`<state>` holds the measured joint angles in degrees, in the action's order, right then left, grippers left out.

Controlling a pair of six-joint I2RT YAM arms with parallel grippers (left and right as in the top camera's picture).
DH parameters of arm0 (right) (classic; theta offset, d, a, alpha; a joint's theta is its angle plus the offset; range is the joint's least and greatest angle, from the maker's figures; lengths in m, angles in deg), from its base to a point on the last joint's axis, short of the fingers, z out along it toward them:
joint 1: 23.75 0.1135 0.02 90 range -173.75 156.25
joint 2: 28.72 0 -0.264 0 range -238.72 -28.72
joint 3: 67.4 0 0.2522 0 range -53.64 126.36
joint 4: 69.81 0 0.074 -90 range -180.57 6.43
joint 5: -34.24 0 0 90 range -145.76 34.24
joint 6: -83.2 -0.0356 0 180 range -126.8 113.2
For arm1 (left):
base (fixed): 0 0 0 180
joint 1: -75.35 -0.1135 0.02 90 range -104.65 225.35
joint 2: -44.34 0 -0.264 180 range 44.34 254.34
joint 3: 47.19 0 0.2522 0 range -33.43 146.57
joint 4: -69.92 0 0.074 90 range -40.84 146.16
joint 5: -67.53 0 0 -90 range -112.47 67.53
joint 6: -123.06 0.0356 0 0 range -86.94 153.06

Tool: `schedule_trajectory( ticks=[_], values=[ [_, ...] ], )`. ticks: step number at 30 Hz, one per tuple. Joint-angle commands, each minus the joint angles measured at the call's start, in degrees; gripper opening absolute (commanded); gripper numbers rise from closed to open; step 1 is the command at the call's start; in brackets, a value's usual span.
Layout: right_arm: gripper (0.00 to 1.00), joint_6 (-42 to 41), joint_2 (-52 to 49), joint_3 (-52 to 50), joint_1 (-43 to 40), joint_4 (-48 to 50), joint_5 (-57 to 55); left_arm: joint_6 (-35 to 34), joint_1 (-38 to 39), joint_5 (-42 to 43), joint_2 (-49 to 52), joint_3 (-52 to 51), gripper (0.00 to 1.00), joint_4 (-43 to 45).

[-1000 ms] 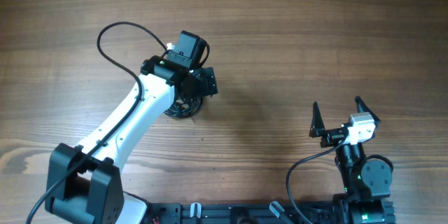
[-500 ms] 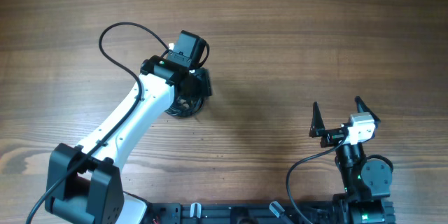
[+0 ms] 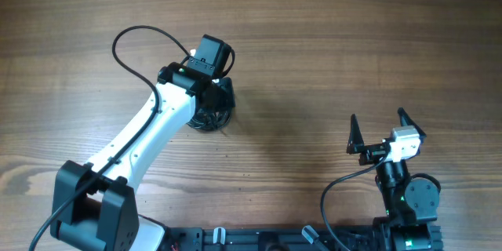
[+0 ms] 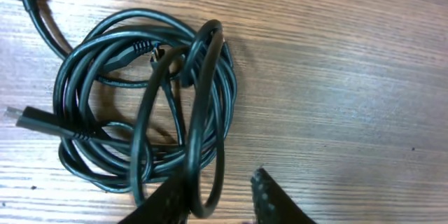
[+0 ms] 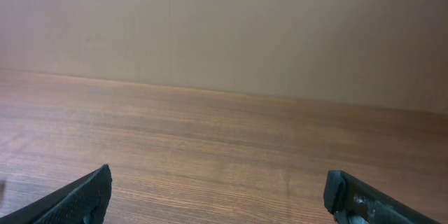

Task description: Untangle cables

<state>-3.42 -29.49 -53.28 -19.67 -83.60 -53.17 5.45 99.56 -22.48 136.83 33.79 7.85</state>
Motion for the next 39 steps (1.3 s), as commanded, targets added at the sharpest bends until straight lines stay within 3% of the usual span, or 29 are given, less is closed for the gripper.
schedule_trajectory(
  ticks=[1,2,10,12,14,17,19,20,21,22,23,32,35,36,39],
  values=[
    [1.0,1.01,0.2,-0.07,-0.09,0.13,0.83,0.15,0.24,0.66,0.68,-0.59,0.1,-0.59],
    [1.0,1.01,0.2,-0.07,-0.09,0.13,0.85,0.15,0.22,0.66,0.68,-0.59,0.04,-0.61],
    [1.0,1.03,0.2,-0.07,-0.09,0.13,0.85,0.17,0.22,-0.33,0.7,-0.66,0.04,-0.57],
    [1.0,1.01,0.2,-0.07,-0.09,0.13,0.85,0.17,0.22,-0.46,0.7,-0.7,0.14,-0.59],
    [1.0,1.01,0.2,-0.07,-0.09,0.13,0.85,0.17,0.35,-0.46,0.7,-0.7,0.17,-0.52],
    [1.0,1.01,0.2,-0.07,-0.09,0.13,0.85,0.17,0.33,-0.48,0.7,-0.85,0.09,0.15],
    [1.0,1.01,0.2,-0.07,-0.09,0.13,0.85,0.17,0.33,-0.5,0.7,-1.03,0.09,0.26],
    [1.0,1.01,0.2,-0.07,-0.09,0.13,0.85,0.17,0.33,-0.5,0.7,-1.16,0.12,0.31],
    [1.0,1.01,0.2,-0.07,-0.09,0.13,0.83,0.17,0.33,-0.5,0.7,-1.38,0.23,0.68],
    [1.0,1.03,0.2,-0.07,-0.09,0.13,0.83,0.17,0.33,-0.46,0.7,-1.7,0.42,1.49],
    [1.0,1.01,0.2,-0.07,-0.09,0.13,0.83,0.2,0.35,-0.46,0.7,-2.1,0.48,2.32],
    [1.0,1.01,0.2,-0.07,-0.09,0.13,0.83,0.11,0.33,-0.46,2.93,-2.47,0.45,3.98],
    [1.0,1.01,0.2,-0.07,-0.09,0.13,0.85,0.11,0.33,-0.46,3.89,-2.47,0.1,4.0],
    [1.0,1.01,0.2,-0.07,-0.09,0.13,0.83,0.11,0.33,-0.46,3.87,-2.45,0.04,4.0],
    [1.0,1.01,0.2,-0.07,-0.09,0.13,0.83,0.11,0.31,-0.42,3.8,-2.38,0.04,4.04]
  ],
)
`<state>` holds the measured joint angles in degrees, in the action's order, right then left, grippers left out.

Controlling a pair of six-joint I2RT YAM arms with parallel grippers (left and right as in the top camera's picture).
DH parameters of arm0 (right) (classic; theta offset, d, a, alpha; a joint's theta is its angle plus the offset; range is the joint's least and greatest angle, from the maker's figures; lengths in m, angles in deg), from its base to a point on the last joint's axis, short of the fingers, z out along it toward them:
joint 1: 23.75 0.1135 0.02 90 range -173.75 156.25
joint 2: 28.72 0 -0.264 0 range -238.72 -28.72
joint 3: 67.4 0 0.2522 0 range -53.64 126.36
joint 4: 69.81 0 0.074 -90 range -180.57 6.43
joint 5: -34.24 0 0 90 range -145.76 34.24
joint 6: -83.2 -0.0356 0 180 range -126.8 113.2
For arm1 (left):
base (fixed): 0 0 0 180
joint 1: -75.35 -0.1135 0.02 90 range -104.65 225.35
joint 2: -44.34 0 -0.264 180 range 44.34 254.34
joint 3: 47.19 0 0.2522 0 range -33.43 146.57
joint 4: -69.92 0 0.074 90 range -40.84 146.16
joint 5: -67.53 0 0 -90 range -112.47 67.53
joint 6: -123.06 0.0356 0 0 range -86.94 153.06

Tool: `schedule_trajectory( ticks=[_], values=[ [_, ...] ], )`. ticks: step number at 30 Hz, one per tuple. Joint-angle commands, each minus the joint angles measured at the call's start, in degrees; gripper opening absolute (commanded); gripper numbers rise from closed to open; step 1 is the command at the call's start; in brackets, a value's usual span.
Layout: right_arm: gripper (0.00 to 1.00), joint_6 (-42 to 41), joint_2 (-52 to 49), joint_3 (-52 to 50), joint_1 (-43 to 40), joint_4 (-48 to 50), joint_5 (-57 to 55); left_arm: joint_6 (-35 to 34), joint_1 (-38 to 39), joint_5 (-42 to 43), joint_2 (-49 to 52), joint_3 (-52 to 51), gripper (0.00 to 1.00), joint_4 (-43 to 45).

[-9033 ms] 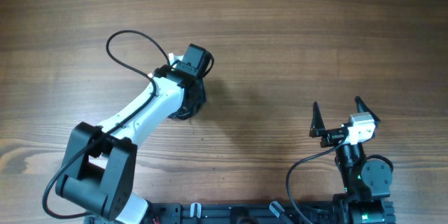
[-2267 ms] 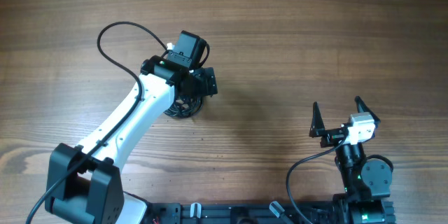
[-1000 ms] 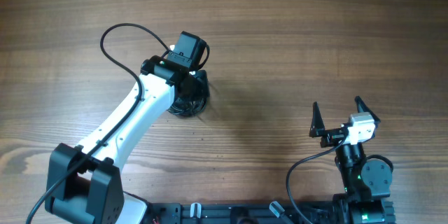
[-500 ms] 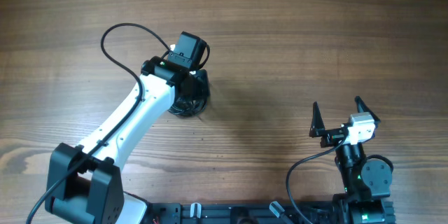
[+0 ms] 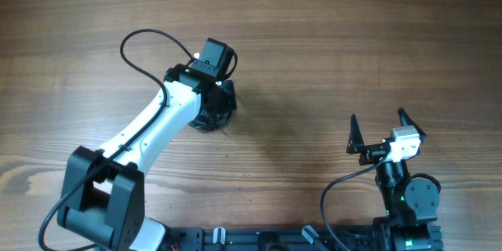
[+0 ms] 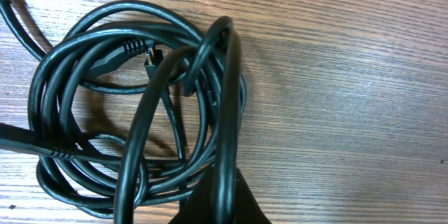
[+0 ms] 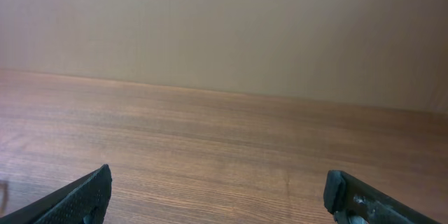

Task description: Untangle cables

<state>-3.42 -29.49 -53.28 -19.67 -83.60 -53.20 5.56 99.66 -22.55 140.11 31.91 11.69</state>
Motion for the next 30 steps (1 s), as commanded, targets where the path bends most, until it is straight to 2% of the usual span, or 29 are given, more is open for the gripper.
schedule_trajectory(
  ticks=[1,8,12,17,20,22,24,26,27,30],
  values=[
    [1.0,1.01,0.2,-0.07,-0.09,0.13,0.87,0.04,0.22,0.17,0.48,-0.5,0.04,0.2],
    [1.0,1.01,0.17,-0.07,-0.09,0.11,0.87,0.28,-0.57,3.69,-3.61,-0.5,0.04,-0.31],
    [1.0,0.94,0.13,-0.07,-0.09,0.13,0.9,1.42,-5.01,16.48,-8.17,-0.5,0.04,-0.22],
    [1.0,0.87,0.02,-0.07,-0.09,0.11,0.9,11.13,-11.67,29.57,-9.6,-0.55,0.04,-0.92],
    [1.0,0.94,-0.02,-0.07,-0.09,0.11,0.87,20.55,-15.26,37.81,-9.46,-0.59,0.04,-1.73],
    [1.0,0.96,-0.02,-0.07,-0.09,0.11,0.87,29.57,-17.97,44.65,-9.44,-0.63,0.04,-3.39],
    [1.0,0.85,-0.02,-0.07,-0.09,0.11,0.94,33.38,-19.63,46.42,-9.05,-0.66,0.04,-4.9],
    [1.0,-4.5,-0.02,-0.07,-0.07,0.24,3.21,34.82,-21.55,46.56,-8.46,-0.76,0.04,-5.6],
    [1.0,-9.77,-0.02,-0.07,-0.07,0.37,4.63,34.82,-22.29,46.58,-8.41,-1.07,0.04,-5.42],
    [1.0,-34.27,-0.28,-0.07,-0.07,0.59,6.47,34.77,-24.96,46.58,-8.39,-2.95,0.04,-3.39]
  ],
)
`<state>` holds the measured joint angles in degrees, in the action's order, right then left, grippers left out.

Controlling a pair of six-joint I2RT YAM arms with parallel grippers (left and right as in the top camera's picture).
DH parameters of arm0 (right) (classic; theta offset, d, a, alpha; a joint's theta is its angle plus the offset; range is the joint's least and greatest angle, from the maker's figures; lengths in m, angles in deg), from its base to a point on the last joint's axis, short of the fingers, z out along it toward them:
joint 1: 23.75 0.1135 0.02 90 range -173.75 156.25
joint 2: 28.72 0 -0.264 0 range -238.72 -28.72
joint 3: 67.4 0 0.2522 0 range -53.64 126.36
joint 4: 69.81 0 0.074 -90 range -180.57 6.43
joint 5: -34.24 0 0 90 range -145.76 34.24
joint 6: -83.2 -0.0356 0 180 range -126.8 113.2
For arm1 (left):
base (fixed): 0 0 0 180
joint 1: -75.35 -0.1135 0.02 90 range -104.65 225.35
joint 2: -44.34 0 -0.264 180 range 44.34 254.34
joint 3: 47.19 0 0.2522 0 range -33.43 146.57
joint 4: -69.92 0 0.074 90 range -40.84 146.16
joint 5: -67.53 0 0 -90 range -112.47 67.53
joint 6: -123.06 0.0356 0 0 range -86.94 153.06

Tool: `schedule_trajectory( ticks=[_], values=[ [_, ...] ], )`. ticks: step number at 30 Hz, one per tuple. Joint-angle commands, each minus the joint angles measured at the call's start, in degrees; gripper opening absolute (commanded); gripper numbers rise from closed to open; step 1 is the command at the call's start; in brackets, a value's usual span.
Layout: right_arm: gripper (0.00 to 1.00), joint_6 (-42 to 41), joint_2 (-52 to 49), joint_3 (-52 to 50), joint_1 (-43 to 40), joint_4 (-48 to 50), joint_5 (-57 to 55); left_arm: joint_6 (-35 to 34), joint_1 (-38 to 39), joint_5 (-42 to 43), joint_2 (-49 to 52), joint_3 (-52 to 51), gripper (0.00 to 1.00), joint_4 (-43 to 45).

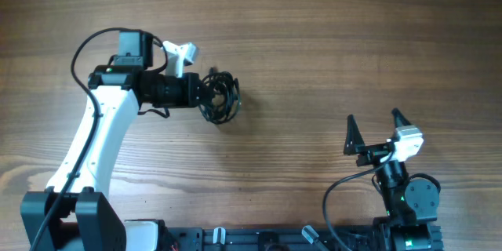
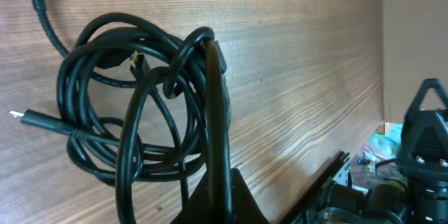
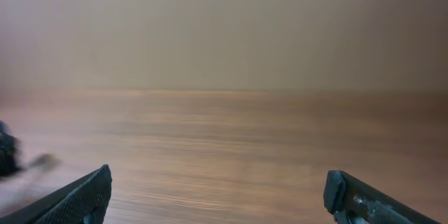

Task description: Untangle cables

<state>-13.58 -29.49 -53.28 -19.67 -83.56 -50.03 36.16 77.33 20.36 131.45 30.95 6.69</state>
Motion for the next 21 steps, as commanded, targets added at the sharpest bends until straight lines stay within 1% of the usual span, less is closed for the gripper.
schedule_trajectory(
  ticks=[1,3,4,6,8,11,12,14,15,18,19,21],
  values=[
    [1.0,-30.03,-0.59,-0.07,-0.09,0.55,3.21,3.72,-3.54,3.89,0.26,-2.99,0.04,2.86],
    [1.0,-39.93,-1.62,-0.07,-0.09,0.52,2.67,3.54,-5.38,5.88,0.26,-4.46,0.04,4.26],
    [1.0,-42.4,-2.14,-0.07,-0.09,0.5,2.4,3.54,-6.1,6.4,0.26,-4.57,0.04,4.22],
    [1.0,-44.76,-3.87,-0.07,-0.07,0.63,4.59,3.56,-7.23,7.39,0.26,-4.57,0.04,4.07],
    [1.0,-43.45,-6.16,-0.04,-0.09,1.14,9.31,3.58,-7.63,8.52,0.28,-4.63,0.04,4.02],
    [1.0,-39.1,-9.84,0.61,-0.09,2.08,14.05,4.37,-7.61,10.19,0.28,-4.98,0.04,4.02],
    [1.0,-37.16,-11.26,1.46,-0.09,2.16,15.04,5.75,-7.61,11.52,0.28,-5.16,0.04,3.91],
    [1.0,-32.72,-14.56,4.48,-0.09,2.05,17.0,12.07,-7.61,17.11,0.28,-5.2,0.04,1.92],
    [1.0,-30.64,-17.18,7.19,-0.09,2.05,18.27,14.53,-7.63,19.08,0.28,-5.2,0.04,1.03],
    [1.0,-27.58,-26.84,17.22,-0.09,-0.9,22.77,14.95,-7.61,19.34,0.28,-5.2,0.04,0.76],
    [1.0,-26.51,-29.68,20.24,-0.09,-2.62,24.22,14.95,-7.56,19.34,0.28,-5.2,0.04,0.74],
    [1.0,-24.04,-36.87,28.7,-0.09,-9.77,26.75,14.97,-7.56,19.34,0.28,-5.2,0.04,0.59]
  ],
)
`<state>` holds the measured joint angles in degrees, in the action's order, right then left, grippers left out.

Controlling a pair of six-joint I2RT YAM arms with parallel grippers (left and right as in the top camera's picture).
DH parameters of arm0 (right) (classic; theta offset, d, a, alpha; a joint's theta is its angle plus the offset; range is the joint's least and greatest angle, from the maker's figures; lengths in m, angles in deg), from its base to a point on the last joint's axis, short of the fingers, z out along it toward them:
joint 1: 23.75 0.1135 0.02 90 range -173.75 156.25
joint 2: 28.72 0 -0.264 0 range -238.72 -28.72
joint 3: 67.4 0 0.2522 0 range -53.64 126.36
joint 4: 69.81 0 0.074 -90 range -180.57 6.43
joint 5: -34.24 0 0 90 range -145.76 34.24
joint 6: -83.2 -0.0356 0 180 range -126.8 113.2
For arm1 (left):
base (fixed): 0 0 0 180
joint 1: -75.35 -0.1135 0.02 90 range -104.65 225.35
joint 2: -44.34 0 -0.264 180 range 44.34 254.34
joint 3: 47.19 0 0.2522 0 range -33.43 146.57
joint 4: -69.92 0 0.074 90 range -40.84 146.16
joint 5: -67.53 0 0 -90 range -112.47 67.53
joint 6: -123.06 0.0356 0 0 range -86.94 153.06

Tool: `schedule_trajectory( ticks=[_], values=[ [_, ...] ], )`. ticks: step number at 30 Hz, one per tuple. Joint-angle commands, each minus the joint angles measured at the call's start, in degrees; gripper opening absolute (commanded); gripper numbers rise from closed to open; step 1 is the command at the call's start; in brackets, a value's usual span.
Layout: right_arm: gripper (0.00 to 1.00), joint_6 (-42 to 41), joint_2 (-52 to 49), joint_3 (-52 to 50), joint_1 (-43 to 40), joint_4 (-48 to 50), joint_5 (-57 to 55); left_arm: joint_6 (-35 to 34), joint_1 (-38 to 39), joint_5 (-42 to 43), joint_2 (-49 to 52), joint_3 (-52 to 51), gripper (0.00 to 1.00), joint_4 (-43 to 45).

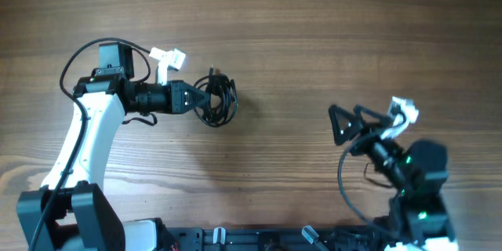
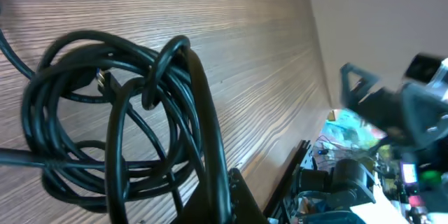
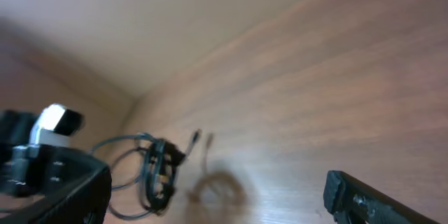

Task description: Untangle cables

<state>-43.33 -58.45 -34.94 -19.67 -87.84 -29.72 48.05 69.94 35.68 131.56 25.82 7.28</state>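
A black cable bundle [image 1: 217,100] of several tangled loops hangs from my left gripper [image 1: 194,100], which points right and is shut on one thick strand [image 2: 210,161]. A plug end [image 1: 212,72] sticks out of the top of the bundle. In the left wrist view the coils [image 2: 77,126] spread out left of the pinched strand. My right gripper [image 1: 338,124] stands open at the right, turned toward the bundle and well apart from it. Its blurred view shows the cable bundle [image 3: 157,171] lifted, with a shadow on the wood beneath it.
The wooden table [image 1: 314,31] carries nothing else. The arm bases and a black rail [image 1: 259,239] run along the near edge. My left arm's own supply cable [image 1: 78,59] loops above its wrist.
My right arm has left its resting pose and swung left, so its open gripper now faces the bundle. My left gripper has drawn slightly left and tilted, still holding the strand.
At first my left gripper stood open over the bundle lying on the table, a loop between its fingers. Then it was shut on that loop. Later the arm had turned to point right with the bundle lifted. Now the right gripper faces it.
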Motion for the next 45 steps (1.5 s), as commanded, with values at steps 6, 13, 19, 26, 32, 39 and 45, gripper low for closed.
schedule_trajectory(
  ticks=[6,13,19,26,32,39,45],
  values=[
    [1.0,1.16,-23.45,26.97,-0.09,-14.49,7.04,3.96,-0.11,3.98,0.17,-0.11,0.04,0.0],
    [0.95,4.9,-29.57,27.74,-0.02,-7.93,26.69,4.15,-0.11,3.8,0.17,-0.11,0.04,0.02],
    [0.92,11.93,-34.82,27.69,0.26,-9.51,28.0,4.35,-0.11,3.72,0.17,-0.11,0.04,0.15],
    [0.93,11.93,-44.76,27.69,6.19,-6.93,28.0,4.33,-0.11,3.08,0.17,-0.11,0.04,0.37],
    [0.94,8.87,-52.92,27.69,13.18,2.27,27.3,4.33,-0.07,2.84,0.17,-0.13,0.04,0.39],
    [0.95,1.81,-59.23,27.69,17.7,10.84,27.32,4.31,-0.07,2.84,0.17,-0.13,0.04,0.39],
    [0.94,0.35,-59.95,27.69,20.7,12.48,21.42,4.33,-0.07,2.86,0.17,-0.13,0.04,0.39]
  ],
)
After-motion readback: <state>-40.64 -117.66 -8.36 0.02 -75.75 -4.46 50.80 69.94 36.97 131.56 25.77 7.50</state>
